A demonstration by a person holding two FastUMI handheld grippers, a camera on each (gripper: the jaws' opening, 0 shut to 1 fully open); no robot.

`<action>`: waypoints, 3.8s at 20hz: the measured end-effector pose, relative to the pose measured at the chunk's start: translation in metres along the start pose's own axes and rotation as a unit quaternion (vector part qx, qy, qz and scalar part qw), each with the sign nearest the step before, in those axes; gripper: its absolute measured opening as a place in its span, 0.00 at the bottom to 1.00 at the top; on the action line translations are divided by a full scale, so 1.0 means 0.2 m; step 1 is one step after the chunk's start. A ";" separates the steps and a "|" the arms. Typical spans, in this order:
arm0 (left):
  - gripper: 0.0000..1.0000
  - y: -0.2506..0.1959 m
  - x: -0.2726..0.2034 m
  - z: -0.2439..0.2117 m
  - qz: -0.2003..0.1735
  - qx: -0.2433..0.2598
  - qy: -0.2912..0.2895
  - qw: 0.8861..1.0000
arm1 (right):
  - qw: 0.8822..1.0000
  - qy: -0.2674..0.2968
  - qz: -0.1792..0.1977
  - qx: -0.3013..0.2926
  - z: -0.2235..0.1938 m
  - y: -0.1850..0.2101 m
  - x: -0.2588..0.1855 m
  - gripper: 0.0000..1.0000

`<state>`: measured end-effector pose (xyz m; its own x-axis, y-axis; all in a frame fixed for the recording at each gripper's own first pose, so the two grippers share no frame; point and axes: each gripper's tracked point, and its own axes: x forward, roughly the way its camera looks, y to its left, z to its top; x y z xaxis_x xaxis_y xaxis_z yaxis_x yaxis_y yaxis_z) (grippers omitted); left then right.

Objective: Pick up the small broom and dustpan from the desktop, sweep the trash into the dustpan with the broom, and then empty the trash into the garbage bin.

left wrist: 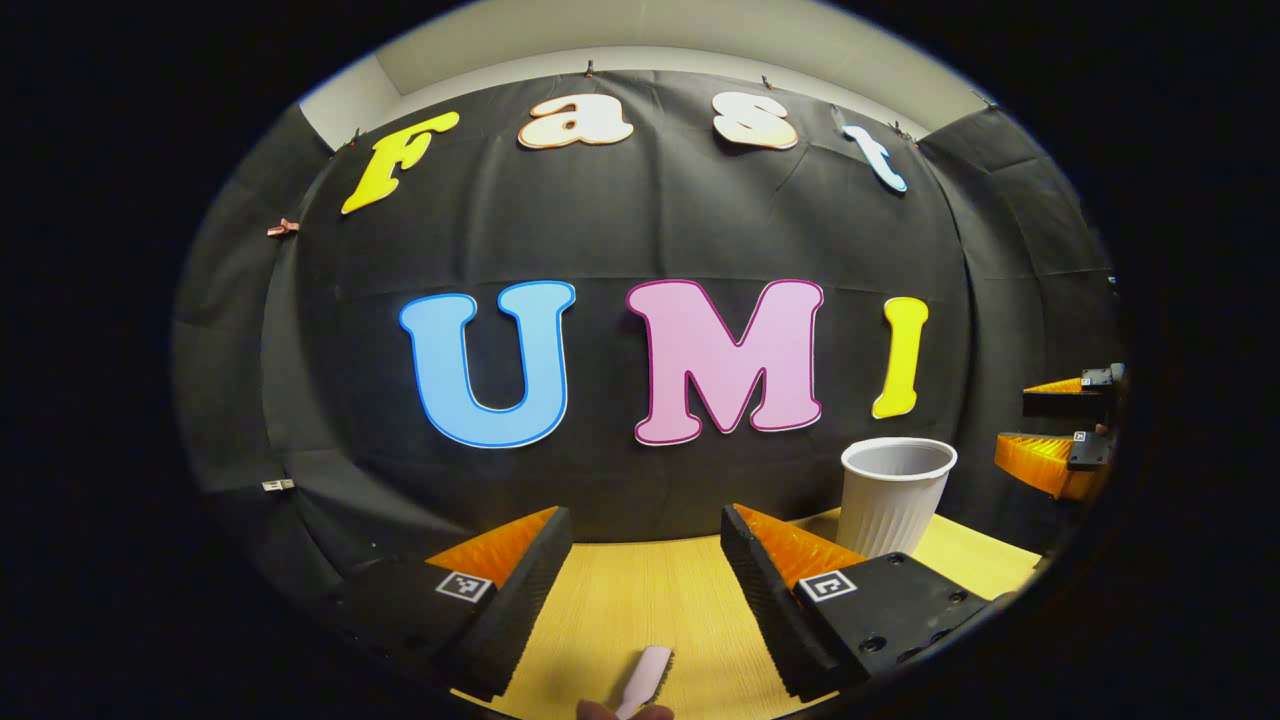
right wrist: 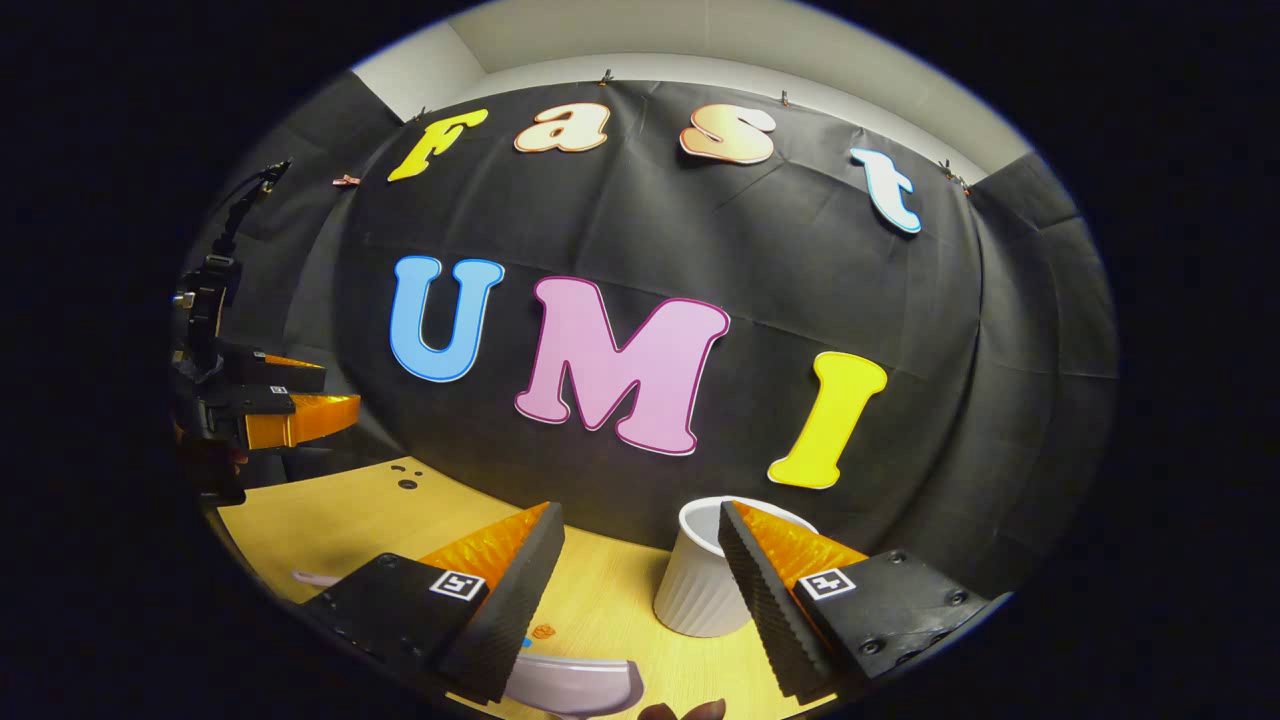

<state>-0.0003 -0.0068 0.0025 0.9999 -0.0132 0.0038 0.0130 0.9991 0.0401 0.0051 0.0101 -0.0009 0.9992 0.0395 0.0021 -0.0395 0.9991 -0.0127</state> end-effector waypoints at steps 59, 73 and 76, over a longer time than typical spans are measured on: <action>0.98 0.10 -0.16 -1.10 -0.039 0.039 0.252 0.966 | 0.837 0.531 0.128 0.039 -1.87 0.38 -0.49 0.36; 0.85 0.04 -0.08 -1.91 -0.091 0.049 0.480 0.871 | 0.836 0.529 0.146 0.020 -1.71 0.32 -0.67 0.36; 0.81 0.01 -0.03 -1.98 -0.100 0.054 0.495 0.862 | 0.834 0.530 0.152 0.017 -1.70 0.33 -0.68 0.36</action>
<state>-0.0053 0.0107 -0.3926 0.4932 -0.0903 -0.8652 0.2378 0.9707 0.0343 -0.1316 0.0668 -0.3411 0.3835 0.2763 -0.8812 -0.2739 0.9453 0.1772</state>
